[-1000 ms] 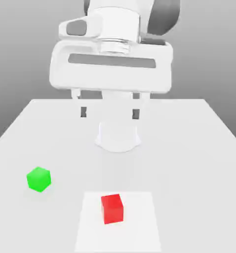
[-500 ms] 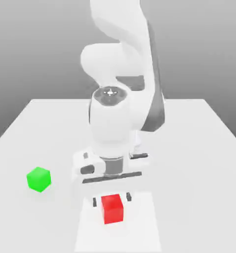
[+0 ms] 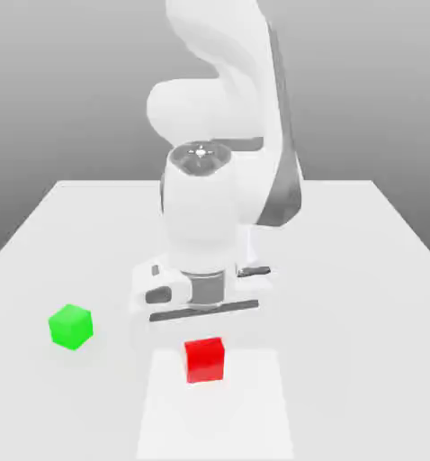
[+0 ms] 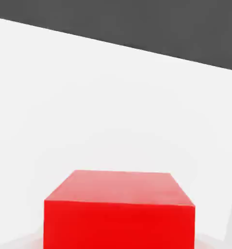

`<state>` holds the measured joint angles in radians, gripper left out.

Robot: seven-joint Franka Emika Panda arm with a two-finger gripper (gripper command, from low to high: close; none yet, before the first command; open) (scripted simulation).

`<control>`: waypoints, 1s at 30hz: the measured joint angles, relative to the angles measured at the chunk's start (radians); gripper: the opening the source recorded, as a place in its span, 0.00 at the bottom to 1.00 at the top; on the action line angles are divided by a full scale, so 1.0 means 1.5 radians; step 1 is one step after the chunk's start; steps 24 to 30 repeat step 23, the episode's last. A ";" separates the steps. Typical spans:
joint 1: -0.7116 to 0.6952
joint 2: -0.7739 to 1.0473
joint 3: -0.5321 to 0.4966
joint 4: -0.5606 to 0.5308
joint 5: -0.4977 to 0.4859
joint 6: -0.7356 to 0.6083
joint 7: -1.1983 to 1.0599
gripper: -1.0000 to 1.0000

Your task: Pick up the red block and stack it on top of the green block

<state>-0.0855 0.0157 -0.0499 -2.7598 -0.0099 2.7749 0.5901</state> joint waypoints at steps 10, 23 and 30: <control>-0.213 -0.109 -0.114 -0.054 -0.056 -0.053 0.316 0.00; -0.278 0.021 -0.133 -0.065 0.043 0.086 0.341 1.00; -0.278 0.021 -0.133 -0.065 0.043 0.086 0.341 1.00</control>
